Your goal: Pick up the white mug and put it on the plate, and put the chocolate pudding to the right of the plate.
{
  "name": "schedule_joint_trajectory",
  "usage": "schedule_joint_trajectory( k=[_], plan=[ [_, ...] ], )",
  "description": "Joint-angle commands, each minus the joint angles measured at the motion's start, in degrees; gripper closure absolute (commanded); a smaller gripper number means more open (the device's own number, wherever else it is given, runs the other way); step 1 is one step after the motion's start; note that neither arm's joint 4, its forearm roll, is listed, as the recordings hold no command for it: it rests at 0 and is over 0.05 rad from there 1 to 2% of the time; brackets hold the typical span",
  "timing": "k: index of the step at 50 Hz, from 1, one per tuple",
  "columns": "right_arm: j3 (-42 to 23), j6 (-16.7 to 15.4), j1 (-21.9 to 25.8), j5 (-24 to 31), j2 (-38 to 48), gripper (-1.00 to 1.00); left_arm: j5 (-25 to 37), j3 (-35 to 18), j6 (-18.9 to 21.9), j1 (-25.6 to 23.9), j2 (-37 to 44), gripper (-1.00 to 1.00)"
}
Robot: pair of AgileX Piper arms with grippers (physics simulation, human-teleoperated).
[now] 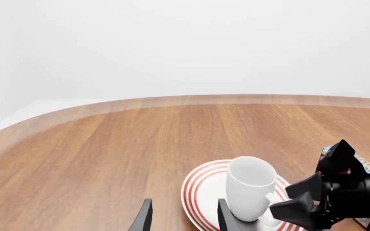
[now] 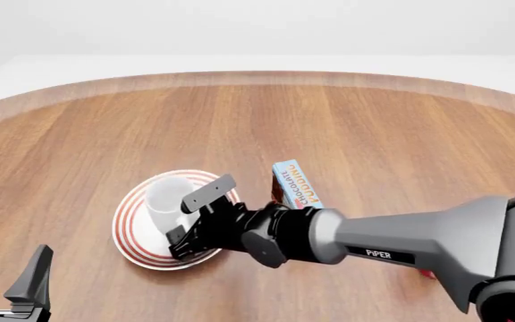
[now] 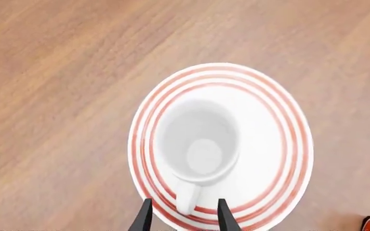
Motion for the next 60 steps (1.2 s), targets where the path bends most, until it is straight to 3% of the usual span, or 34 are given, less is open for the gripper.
schedule_joint_trajectory(
  k=[1,60],
  plan=[
    [1.42,-0.57,-0.36,-0.05,-2.25,-1.00,0.00,0.00,0.00,0.00,0.00,-1.00],
    [16.59,-2.75,-1.19,-6.47,-17.45,-1.00,0.00,0.00,0.00,0.00,0.00,-1.00]
  ],
)
